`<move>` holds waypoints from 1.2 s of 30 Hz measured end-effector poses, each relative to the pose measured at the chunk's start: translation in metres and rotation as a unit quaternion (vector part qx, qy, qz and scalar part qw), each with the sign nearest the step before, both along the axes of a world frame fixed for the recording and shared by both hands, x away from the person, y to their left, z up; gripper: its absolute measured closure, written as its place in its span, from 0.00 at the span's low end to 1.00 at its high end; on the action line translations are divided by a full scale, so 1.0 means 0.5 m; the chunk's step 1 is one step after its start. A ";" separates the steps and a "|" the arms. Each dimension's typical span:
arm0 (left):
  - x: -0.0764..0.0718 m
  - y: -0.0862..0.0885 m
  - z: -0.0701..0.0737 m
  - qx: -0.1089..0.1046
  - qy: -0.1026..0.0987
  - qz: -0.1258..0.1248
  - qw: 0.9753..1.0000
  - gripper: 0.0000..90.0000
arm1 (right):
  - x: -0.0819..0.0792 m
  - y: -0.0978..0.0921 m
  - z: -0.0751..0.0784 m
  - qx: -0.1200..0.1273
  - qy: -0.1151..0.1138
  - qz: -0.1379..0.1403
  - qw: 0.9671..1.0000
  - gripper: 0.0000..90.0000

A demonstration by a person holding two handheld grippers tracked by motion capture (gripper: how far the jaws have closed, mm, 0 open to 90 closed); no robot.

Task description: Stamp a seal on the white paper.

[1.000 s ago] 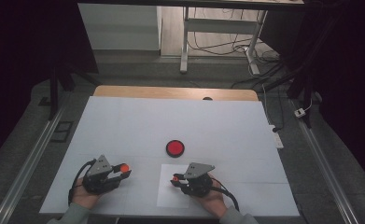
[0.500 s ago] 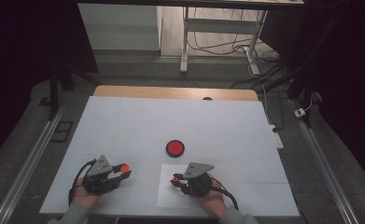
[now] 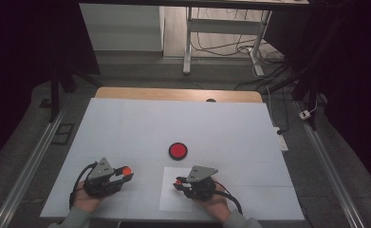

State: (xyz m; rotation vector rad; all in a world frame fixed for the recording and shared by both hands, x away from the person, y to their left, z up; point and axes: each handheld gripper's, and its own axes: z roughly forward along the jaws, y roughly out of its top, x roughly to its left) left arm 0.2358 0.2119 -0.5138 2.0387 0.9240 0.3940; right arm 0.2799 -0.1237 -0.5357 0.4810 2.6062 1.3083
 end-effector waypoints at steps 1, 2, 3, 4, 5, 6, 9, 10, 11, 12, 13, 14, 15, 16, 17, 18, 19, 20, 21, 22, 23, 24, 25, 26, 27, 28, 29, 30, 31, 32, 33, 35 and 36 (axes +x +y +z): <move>0.000 0.000 0.000 0.000 0.000 0.000 1.000 0.72 | -0.001 0.000 0.000 -0.002 -0.002 -0.001 1.000 0.81; 0.000 0.000 0.000 0.000 0.000 0.000 1.000 0.72 | -0.001 0.000 0.000 0.000 -0.002 0.000 1.000 0.81; 0.000 0.001 0.001 0.000 0.000 -0.001 1.000 0.72 | -0.001 0.000 0.000 0.000 -0.002 0.000 1.000 0.81; 0.000 0.001 0.001 0.000 -0.001 -0.001 1.000 0.72 | -0.001 0.000 0.000 -0.001 -0.002 0.000 1.000 0.81; 0.000 0.002 0.002 -0.001 -0.001 0.000 1.000 0.72 | -0.001 0.000 0.000 -0.001 -0.002 0.000 1.000 0.81; 0.000 0.003 0.002 -0.002 -0.001 0.001 1.000 0.72 | -0.001 0.000 -0.001 0.001 -0.003 0.001 1.000 0.81; -0.001 0.003 0.003 -0.003 -0.002 0.001 1.000 0.72 | -0.001 0.000 0.000 0.000 -0.003 0.001 1.000 0.81; -0.001 0.003 0.003 -0.003 -0.002 0.001 1.000 0.72 | -0.001 0.000 0.000 -0.001 -0.003 0.001 1.000 0.81; -0.001 0.003 0.003 -0.002 -0.002 0.001 1.000 0.72 | -0.001 0.000 0.000 -0.001 -0.004 0.002 1.000 0.81; -0.001 0.003 0.003 -0.002 -0.002 0.001 1.000 0.72 | -0.001 0.000 0.000 -0.001 -0.004 0.003 1.000 0.81; -0.001 0.003 0.003 -0.002 -0.002 0.001 1.000 0.72 | -0.001 0.000 0.000 -0.001 -0.005 0.003 1.000 0.81; -0.001 0.003 0.003 -0.003 -0.002 0.001 1.000 0.72 | -0.001 0.000 0.000 -0.001 -0.004 0.003 1.000 0.81; 0.000 0.003 0.003 -0.003 -0.002 0.001 1.000 0.72 | -0.001 0.000 0.000 -0.001 -0.004 0.003 1.000 0.81; 0.000 0.003 0.003 -0.003 -0.002 0.002 1.000 0.72 | -0.001 0.000 0.000 -0.001 -0.005 0.003 1.000 0.81; 0.000 0.003 0.003 -0.003 -0.002 0.002 1.000 0.72 | -0.001 0.001 -0.001 0.000 -0.005 0.003 1.000 0.81; 0.000 0.003 0.003 -0.003 -0.002 0.002 1.000 0.72 | -0.001 0.000 0.000 -0.001 -0.005 0.003 1.000 0.81; 0.000 0.003 0.003 -0.003 -0.002 0.002 1.000 0.72 | -0.001 0.001 0.000 -0.001 -0.005 0.003 1.000 0.81; 0.000 0.003 0.003 -0.004 -0.002 0.003 1.000 0.72 | 0.000 0.001 0.000 -0.002 -0.005 0.003 1.000 0.81; 0.000 0.003 0.003 -0.004 -0.002 0.003 1.000 0.72 | -0.001 0.001 0.000 -0.002 -0.005 0.003 1.000 0.81; 0.000 0.003 0.003 -0.003 -0.002 0.003 1.000 0.72 | 0.000 0.001 0.001 -0.004 -0.005 0.003 1.000 0.81; 0.000 0.003 0.003 -0.003 -0.002 0.003 1.000 0.72 | 0.000 0.002 0.001 -0.004 -0.004 0.003 1.000 0.81; 0.000 0.004 0.003 -0.003 -0.001 0.002 1.000 0.72 | -0.001 0.003 0.002 -0.007 -0.006 0.002 1.000 0.81; 0.000 0.004 0.003 -0.003 -0.001 0.003 1.000 0.72 | -0.002 0.003 0.003 -0.010 -0.007 0.001 1.000 0.81; 0.000 0.004 0.003 -0.003 -0.002 0.003 1.000 0.72 | -0.002 0.003 0.003 -0.010 -0.007 0.001 1.000 0.80; 0.001 0.004 0.002 -0.003 -0.001 0.002 1.000 0.72 | -0.001 0.003 0.003 -0.011 -0.006 0.001 1.000 0.80; 0.001 0.004 0.002 -0.003 -0.001 0.003 1.000 0.72 | 0.000 0.003 0.003 -0.007 -0.004 0.002 1.000 0.80; 0.001 0.005 0.002 -0.003 0.000 0.002 1.000 0.72 | 0.000 0.003 0.003 -0.005 -0.003 0.002 1.000 0.80; 0.002 0.005 0.001 -0.002 0.000 0.003 1.000 0.72 | 0.000 0.003 0.003 -0.005 -0.003 0.002 1.000 0.80; 0.002 0.005 0.001 -0.002 0.000 0.003 1.000 0.72 | 0.000 0.003 0.003 -0.004 -0.002 0.001 1.000 0.80; 0.002 0.004 0.001 -0.001 -0.001 0.003 1.000 0.72 | 0.001 0.002 0.003 -0.005 0.000 0.000 1.000 0.80; 0.002 0.005 0.001 -0.001 -0.001 0.002 1.000 0.72 | 0.002 0.001 0.004 0.000 0.003 -0.002 1.000 0.80; 0.002 0.005 0.001 -0.001 -0.001 0.002 1.000 0.72 | 0.004 -0.005 0.012 0.021 0.005 -0.009 1.000 0.80; 0.002 0.006 0.001 -0.001 -0.001 0.002 1.000 0.72 | 0.005 -0.008 0.019 0.033 0.007 -0.014 0.999 0.80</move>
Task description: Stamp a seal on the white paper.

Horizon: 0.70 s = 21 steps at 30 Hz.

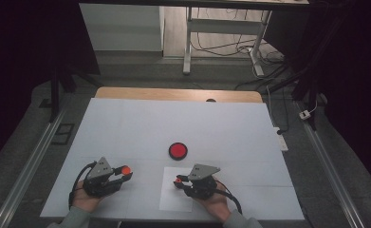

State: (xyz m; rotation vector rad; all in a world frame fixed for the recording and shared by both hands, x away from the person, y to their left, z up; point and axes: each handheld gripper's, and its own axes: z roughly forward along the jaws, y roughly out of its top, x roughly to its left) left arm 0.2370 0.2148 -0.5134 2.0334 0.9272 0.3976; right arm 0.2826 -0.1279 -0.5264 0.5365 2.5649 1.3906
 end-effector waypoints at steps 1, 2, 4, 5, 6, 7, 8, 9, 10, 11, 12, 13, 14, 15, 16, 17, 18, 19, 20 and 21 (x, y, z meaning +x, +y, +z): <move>0.000 0.000 0.000 0.000 0.000 0.001 1.000 0.72 | 0.001 -0.004 0.007 0.009 -0.003 -0.005 1.000 0.80; 0.001 0.000 -0.001 -0.001 0.001 0.000 1.000 0.72 | 0.002 -0.008 0.013 0.019 -0.003 -0.008 1.000 0.80; 0.001 0.000 -0.001 0.000 0.001 -0.001 1.000 0.72 | 0.005 -0.016 0.020 0.033 0.001 -0.016 0.999 0.80; 0.001 0.000 -0.001 0.000 0.001 -0.001 1.000 0.72 | 0.006 -0.020 0.022 0.033 0.002 -0.017 0.999 0.80; 0.001 0.000 -0.001 0.000 0.001 -0.001 1.000 0.72 | 0.006 -0.022 0.023 0.033 0.000 -0.021 0.999 0.80; 0.000 0.000 -0.001 0.000 0.001 -0.001 1.000 0.72 | 0.007 -0.025 0.024 0.036 0.002 -0.021 0.999 0.80; 0.000 0.000 -0.001 -0.001 0.001 -0.001 1.000 0.72 | 0.008 -0.027 0.024 0.040 0.003 -0.022 0.999 0.80; 0.001 0.000 -0.001 -0.001 0.001 -0.001 1.000 0.72 | 0.009 -0.028 0.024 0.041 0.003 -0.024 0.999 0.80; 0.001 0.000 -0.001 -0.001 0.001 -0.001 1.000 0.72 | 0.010 -0.030 0.026 0.040 0.004 -0.025 0.999 0.80; 0.001 0.000 -0.001 -0.001 0.001 -0.001 1.000 0.72 | 0.010 -0.032 0.027 0.039 0.002 -0.027 0.999 0.80; 0.001 0.000 -0.001 0.000 0.001 -0.001 1.000 0.72 | 0.011 -0.033 0.027 0.042 0.003 -0.026 0.999 0.80; 0.001 0.000 -0.001 0.001 0.001 -0.001 1.000 0.72 | 0.012 -0.034 0.028 0.046 0.003 -0.028 0.999 0.80; 0.001 0.000 -0.002 0.001 0.002 -0.001 1.000 0.72 | 0.012 -0.037 0.030 0.044 0.004 -0.028 0.999 0.80; 0.001 -0.001 -0.002 0.001 0.001 -0.001 1.000 0.72 | 0.013 -0.039 0.030 0.047 0.004 -0.029 0.998 0.80; 0.001 0.000 -0.002 0.001 0.002 -0.002 1.000 0.72 | 0.014 -0.040 0.031 0.048 0.004 -0.030 0.998 0.80; 0.001 -0.001 -0.002 0.001 0.002 -0.001 1.000 0.72 | 0.014 -0.042 0.033 0.049 0.004 -0.031 0.998 0.80; 0.002 0.000 -0.003 0.001 0.002 -0.002 1.000 0.72 | 0.015 -0.044 0.034 0.049 0.003 -0.031 0.998 0.80; 0.002 -0.001 -0.004 0.001 0.003 -0.001 1.000 0.72 | 0.016 -0.046 0.035 0.053 0.002 -0.033 0.998 0.80; 0.003 -0.001 -0.004 0.002 0.004 -0.002 1.000 0.72 | 0.017 -0.048 0.037 0.053 0.003 -0.034 0.998 0.80; 0.003 -0.001 -0.005 0.002 0.004 -0.002 1.000 0.72 | 0.018 -0.051 0.039 0.054 0.003 -0.036 0.998 0.80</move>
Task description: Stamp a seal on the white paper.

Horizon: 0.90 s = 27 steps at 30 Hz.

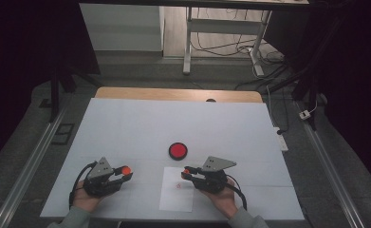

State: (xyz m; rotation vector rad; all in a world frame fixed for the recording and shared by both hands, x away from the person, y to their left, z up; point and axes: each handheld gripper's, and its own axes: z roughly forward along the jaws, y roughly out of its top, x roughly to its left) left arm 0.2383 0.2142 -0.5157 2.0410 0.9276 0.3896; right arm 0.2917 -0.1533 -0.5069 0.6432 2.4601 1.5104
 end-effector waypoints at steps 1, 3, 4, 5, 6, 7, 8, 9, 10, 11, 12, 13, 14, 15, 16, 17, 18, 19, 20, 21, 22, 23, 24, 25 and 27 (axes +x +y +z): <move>0.000 -0.001 0.000 0.000 0.000 0.000 1.000 0.72 | 0.001 -0.002 0.001 0.005 0.000 -0.002 1.000 0.80; -0.001 -0.001 0.000 0.001 -0.001 -0.001 1.000 0.72 | 0.002 -0.006 0.004 0.007 -0.003 -0.005 1.000 0.80; -0.001 -0.002 0.000 0.001 -0.001 -0.001 1.000 0.72 | 0.002 -0.009 0.007 0.006 -0.003 -0.006 1.000 0.80; -0.001 -0.002 0.000 0.001 -0.001 -0.001 1.000 0.72 | 0.002 -0.011 0.008 0.010 -0.004 -0.008 1.000 0.80; -0.001 -0.002 0.000 0.001 -0.001 -0.001 1.000 0.72 | 0.003 -0.014 0.011 0.013 -0.003 -0.010 1.000 0.80; -0.001 -0.002 0.000 0.001 -0.001 -0.001 1.000 0.72 | 0.003 -0.017 0.013 0.017 -0.002 -0.011 1.000 0.80; -0.001 -0.002 0.000 0.002 -0.001 -0.001 1.000 0.72 | 0.004 -0.019 0.016 0.022 -0.001 -0.012 1.000 0.80; -0.001 -0.002 0.000 0.002 -0.001 -0.001 1.000 0.72 | 0.004 -0.021 0.018 0.024 -0.003 -0.013 1.000 0.80; 0.000 -0.002 -0.001 0.002 0.000 -0.002 1.000 0.72 | 0.004 -0.023 0.021 0.026 -0.003 -0.014 1.000 0.80; 0.000 -0.002 -0.001 0.002 0.001 -0.002 1.000 0.72 | 0.005 -0.025 0.023 0.029 -0.005 -0.015 0.999 0.80; 0.000 -0.002 -0.001 0.002 0.001 -0.002 1.000 0.72 | 0.005 -0.026 0.025 0.028 -0.007 -0.015 0.999 0.80; 0.000 -0.002 -0.002 0.003 0.001 -0.002 1.000 0.72 | 0.005 -0.028 0.028 0.029 -0.009 -0.016 0.999 0.80; 0.000 -0.002 -0.002 0.003 0.001 -0.002 1.000 0.72 | 0.005 -0.029 0.030 0.030 -0.011 -0.016 0.999 0.80; 0.000 -0.002 -0.002 0.003 0.001 -0.002 1.000 0.72 | 0.005 -0.031 0.032 0.033 -0.012 -0.016 0.999 0.80; 0.000 -0.002 -0.002 0.004 0.000 -0.002 1.000 0.72 | 0.005 -0.032 0.035 0.035 -0.013 -0.016 0.999 0.80; 0.000 -0.002 -0.001 0.004 0.000 -0.002 1.000 0.72 | 0.005 -0.034 0.037 0.035 -0.014 -0.017 0.999 0.80; 0.000 -0.002 -0.002 0.003 0.001 -0.002 1.000 0.72 | 0.005 -0.035 0.038 0.039 -0.015 -0.019 0.999 0.80; 0.000 -0.003 -0.002 0.003 0.000 -0.002 1.000 0.72 | 0.006 -0.036 0.039 0.039 -0.017 -0.019 0.999 0.80; 0.000 -0.002 -0.002 0.004 0.000 -0.002 1.000 0.72 | 0.006 -0.038 0.040 0.038 -0.017 -0.020 0.999 0.80; 0.000 -0.003 -0.002 0.004 0.000 -0.001 1.000 0.72 | 0.006 -0.039 0.041 0.038 -0.017 -0.021 0.999 0.80; 0.000 -0.003 -0.002 0.005 0.000 -0.001 1.000 0.72 | 0.007 -0.040 0.041 0.040 -0.017 -0.022 0.999 0.80; 0.000 -0.003 -0.002 0.005 0.001 -0.001 1.000 0.72 | 0.007 -0.042 0.042 0.039 -0.017 -0.021 0.999 0.80; 0.000 -0.003 -0.003 0.005 0.001 -0.001 1.000 0.72 | 0.008 -0.043 0.043 0.038 -0.018 -0.022 0.999 0.80; 0.000 -0.003 -0.003 0.005 0.001 -0.002 1.000 0.72 | 0.008 -0.043 0.043 0.039 -0.018 -0.022 0.999 0.80; 0.000 -0.003 -0.003 0.005 0.001 -0.002 1.000 0.72 | 0.008 -0.044 0.044 0.040 -0.018 -0.023 0.999 0.80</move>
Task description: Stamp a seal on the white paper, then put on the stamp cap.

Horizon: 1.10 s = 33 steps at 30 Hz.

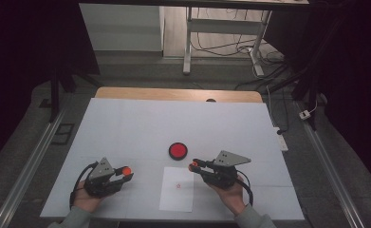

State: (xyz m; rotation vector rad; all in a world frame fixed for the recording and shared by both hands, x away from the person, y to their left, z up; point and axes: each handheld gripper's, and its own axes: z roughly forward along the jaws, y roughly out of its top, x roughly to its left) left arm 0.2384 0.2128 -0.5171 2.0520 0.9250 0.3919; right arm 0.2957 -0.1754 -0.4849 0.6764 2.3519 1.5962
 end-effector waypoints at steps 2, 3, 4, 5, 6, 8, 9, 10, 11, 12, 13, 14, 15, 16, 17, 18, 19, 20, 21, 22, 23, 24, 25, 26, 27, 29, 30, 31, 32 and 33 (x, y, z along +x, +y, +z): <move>0.000 0.000 0.000 0.000 -0.001 0.000 1.000 0.72 | 0.000 0.000 0.001 0.000 -0.001 0.000 1.000 0.80; 0.000 0.000 0.001 0.000 -0.001 0.000 1.000 0.72 | 0.000 0.000 0.001 0.000 -0.001 0.000 1.000 0.80; -0.001 0.001 0.001 0.000 -0.001 0.000 1.000 0.72 | 0.000 0.000 0.002 0.001 -0.001 0.001 1.000 0.80; -0.001 0.001 0.000 0.000 -0.001 0.000 1.000 0.72 | 0.000 0.001 0.002 0.000 -0.002 0.002 1.000 0.80; -0.001 0.001 0.000 -0.001 -0.001 0.000 1.000 0.72 | -0.001 0.002 0.003 0.001 -0.003 0.002 1.000 0.80; -0.001 0.002 0.000 0.000 0.000 0.000 1.000 0.72 | 0.000 0.002 0.004 -0.001 -0.004 0.003 1.000 0.80; -0.001 0.002 0.000 0.000 -0.001 0.000 1.000 0.72 | 0.000 0.002 0.004 -0.001 -0.004 0.003 1.000 0.80; -0.001 0.001 0.001 0.000 -0.002 0.000 1.000 0.72 | 0.000 0.001 0.004 -0.002 -0.004 0.003 1.000 0.80; 0.000 0.001 0.001 0.000 -0.002 0.000 1.000 0.72 | 0.000 0.001 0.004 -0.002 -0.004 0.003 1.000 0.80; 0.000 0.001 0.001 0.000 -0.002 0.000 1.000 0.72 | 0.000 0.001 0.004 -0.002 -0.004 0.003 1.000 0.80; 0.000 0.000 0.001 0.001 -0.001 0.000 1.000 0.72 | 0.000 0.001 0.004 -0.001 -0.003 0.004 1.000 0.80; 0.000 -0.001 0.001 0.001 -0.001 0.000 1.000 0.72 | 0.000 0.001 0.005 -0.001 -0.004 0.004 1.000 0.80; 0.001 -0.002 0.001 0.001 -0.001 -0.002 1.000 0.72 | 0.000 0.001 0.005 -0.001 -0.004 0.004 1.000 0.80; 0.001 -0.003 0.001 0.001 -0.001 -0.002 1.000 0.72 | 0.000 0.001 0.005 -0.001 -0.004 0.004 1.000 0.80; 0.002 -0.005 0.001 0.000 -0.001 -0.003 1.000 0.72 | 0.000 0.001 0.005 0.000 -0.004 0.004 1.000 0.80; 0.002 -0.007 0.002 0.000 -0.002 -0.003 1.000 0.72 | 0.000 0.001 0.005 0.000 -0.004 0.004 1.000 0.80; 0.003 -0.009 0.002 0.001 -0.002 -0.005 1.000 0.72 | 0.000 0.001 0.005 0.000 -0.004 0.004 1.000 0.80; 0.003 -0.011 0.003 0.000 -0.002 -0.006 1.000 0.72 | 0.000 0.001 0.006 0.000 -0.004 0.004 1.000 0.80; 0.004 -0.014 0.003 0.002 -0.003 -0.008 1.000 0.72 | 0.000 0.001 0.006 0.001 -0.004 0.004 1.000 0.80; 0.005 -0.016 0.003 0.002 -0.003 -0.011 1.000 0.72 | -0.001 0.001 0.006 0.001 -0.004 0.004 1.000 0.80; 0.006 -0.019 0.004 0.003 -0.004 -0.012 1.000 0.72 | -0.001 0.001 0.007 0.001 -0.005 0.004 1.000 0.80; 0.008 -0.021 0.006 0.002 -0.004 -0.013 1.000 0.72 | -0.001 0.001 0.007 0.001 -0.005 0.005 1.000 0.80; 0.009 -0.023 0.007 0.002 -0.006 -0.013 1.000 0.72 | -0.001 0.001 0.007 0.002 -0.005 0.004 1.000 0.80; 0.011 -0.026 0.008 0.003 -0.006 -0.015 1.000 0.72 | -0.001 0.001 0.007 0.003 -0.004 0.004 1.000 0.80; 0.012 -0.029 0.010 0.004 -0.008 -0.017 1.000 0.72 | -0.001 0.001 0.007 0.003 -0.004 0.004 1.000 0.80; 0.013 -0.036 0.014 0.005 -0.014 -0.020 1.000 0.72 | -0.001 0.002 0.006 0.003 -0.003 0.005 1.000 0.80; 0.014 -0.040 0.016 0.006 -0.015 -0.023 1.000 0.72 | -0.001 0.002 0.006 0.003 -0.004 0.005 1.000 0.80; 0.015 -0.043 0.018 0.006 -0.016 -0.025 1.000 0.72 | -0.002 0.003 0.006 0.003 -0.005 0.005 1.000 0.80; 0.016 -0.046 0.019 0.007 -0.017 -0.028 0.999 0.72 | -0.002 0.004 0.007 0.003 -0.005 0.006 1.000 0.80; 0.017 -0.049 0.019 0.009 -0.017 -0.029 0.999 0.72 | -0.002 0.004 0.007 0.004 -0.005 0.006 1.000 0.80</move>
